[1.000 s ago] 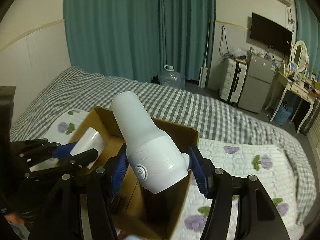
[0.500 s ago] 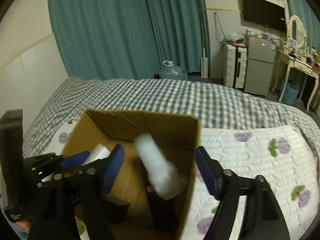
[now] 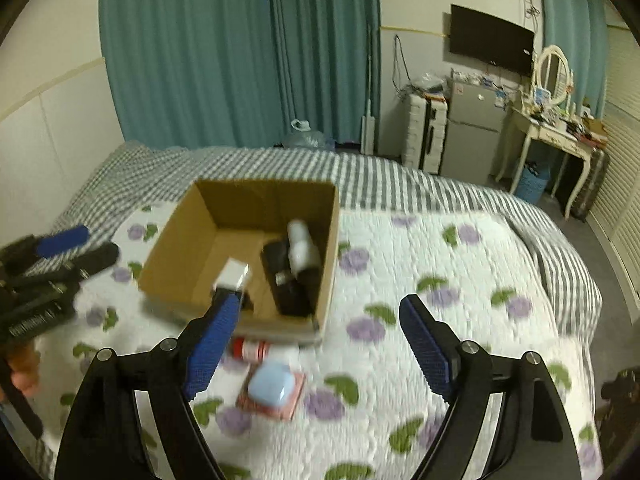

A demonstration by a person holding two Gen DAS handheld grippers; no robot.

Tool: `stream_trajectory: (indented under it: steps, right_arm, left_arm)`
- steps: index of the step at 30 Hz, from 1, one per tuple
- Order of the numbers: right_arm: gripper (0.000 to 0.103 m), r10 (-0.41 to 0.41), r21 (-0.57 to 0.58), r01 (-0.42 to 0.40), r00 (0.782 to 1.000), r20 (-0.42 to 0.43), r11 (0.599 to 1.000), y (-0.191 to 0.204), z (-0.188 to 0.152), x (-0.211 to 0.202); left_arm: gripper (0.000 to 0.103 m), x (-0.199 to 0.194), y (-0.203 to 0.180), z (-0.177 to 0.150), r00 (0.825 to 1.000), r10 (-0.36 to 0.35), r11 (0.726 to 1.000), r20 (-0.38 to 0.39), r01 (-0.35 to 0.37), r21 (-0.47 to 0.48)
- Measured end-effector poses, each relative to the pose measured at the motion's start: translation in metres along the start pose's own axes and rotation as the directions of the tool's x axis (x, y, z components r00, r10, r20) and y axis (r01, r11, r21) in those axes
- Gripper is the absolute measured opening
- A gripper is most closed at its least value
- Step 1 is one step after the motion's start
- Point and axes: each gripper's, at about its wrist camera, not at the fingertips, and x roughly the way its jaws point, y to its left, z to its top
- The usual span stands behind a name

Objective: Organize rigid objects
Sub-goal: 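Lower the hair dryer into the box with the right gripper while the left gripper drops a white charger in, then grasp the light-blue earbud case with the right gripper and lift it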

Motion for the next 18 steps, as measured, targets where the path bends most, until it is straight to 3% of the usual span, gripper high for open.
stream_trajectory:
  steps: [4,11,18]
  right_arm:
    - [0.083,-0.027,-0.03,0.026,0.999,-0.03,0.999,0.012,-0.027,0.005]
    - [0.083,0.001,-0.096,-0.012,0.993,-0.116,0.995,0.037,-0.07,0.057]
    - [0.083,0.001,-0.148,-0.036,0.973,-0.23,0.988,0.048,-0.096,0.117]
  left_arm:
    - [0.067,0.002,0.006,-0.027,1.0,0.014,0.999,-0.02,-0.014,-0.029]
    - [0.067,0.053,0.005,-0.081,0.993,0.021,0.998,-0.118,-0.027,-0.055]
    - [0.067,0.084,0.007,-0.099,0.983,0.017,0.998,-0.183,-0.027,-0.052]
